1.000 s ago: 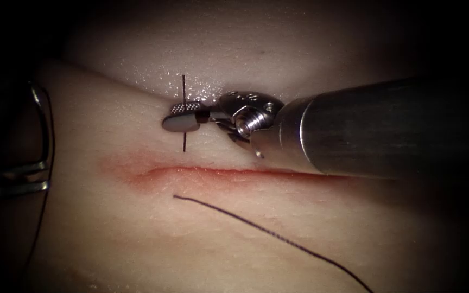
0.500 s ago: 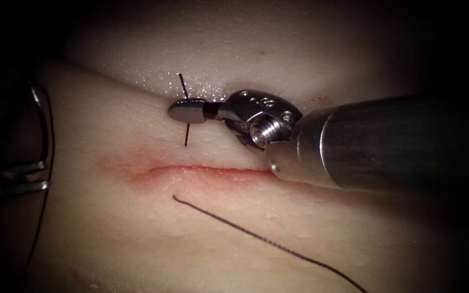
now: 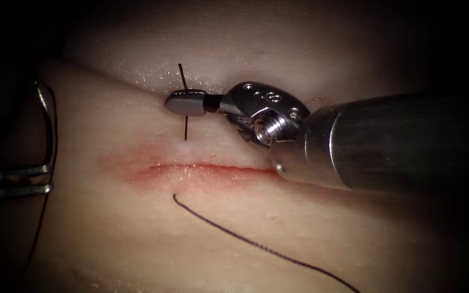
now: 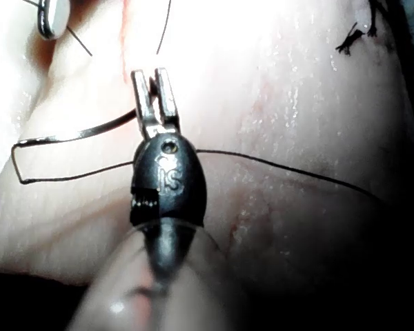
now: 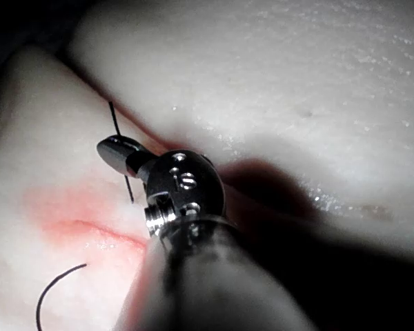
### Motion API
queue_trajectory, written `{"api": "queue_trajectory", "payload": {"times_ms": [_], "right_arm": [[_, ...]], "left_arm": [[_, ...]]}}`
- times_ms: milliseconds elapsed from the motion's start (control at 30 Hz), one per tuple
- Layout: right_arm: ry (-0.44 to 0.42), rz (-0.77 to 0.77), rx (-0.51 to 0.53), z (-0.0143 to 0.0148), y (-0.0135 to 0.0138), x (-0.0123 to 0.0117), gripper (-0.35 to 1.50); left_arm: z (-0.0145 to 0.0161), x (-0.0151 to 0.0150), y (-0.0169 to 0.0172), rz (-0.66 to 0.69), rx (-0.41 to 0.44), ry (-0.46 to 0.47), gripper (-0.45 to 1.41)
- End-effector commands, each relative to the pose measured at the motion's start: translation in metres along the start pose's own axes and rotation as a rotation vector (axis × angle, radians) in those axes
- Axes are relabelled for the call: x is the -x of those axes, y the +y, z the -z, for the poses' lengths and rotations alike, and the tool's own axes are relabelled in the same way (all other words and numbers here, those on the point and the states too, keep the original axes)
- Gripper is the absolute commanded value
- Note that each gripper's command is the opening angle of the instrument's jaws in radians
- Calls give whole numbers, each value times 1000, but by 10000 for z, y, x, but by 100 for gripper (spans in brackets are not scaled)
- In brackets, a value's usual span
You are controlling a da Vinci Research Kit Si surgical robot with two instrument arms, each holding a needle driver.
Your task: Wound Closure
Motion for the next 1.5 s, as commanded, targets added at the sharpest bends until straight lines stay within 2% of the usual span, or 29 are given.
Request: {"api": "queue_trajectory", "payload": {"times_ms": [33,967,1167,1500], "right_arm": [[2,4,-3,-8,-1,0,-35],[34,10,-9,-2,-8,-21,-35],[46,18,-10,-1,-11,-37,-35],[72,23,-9,-2,-9,-32,-35]], "left_arm": [[-6,6,4,2,2,-1,-45],[2,13,-1,-3,20,5,-45],[5,18,-3,-6,16,0,-45],[9,24,-6,-11,13,-4,-45]]}}
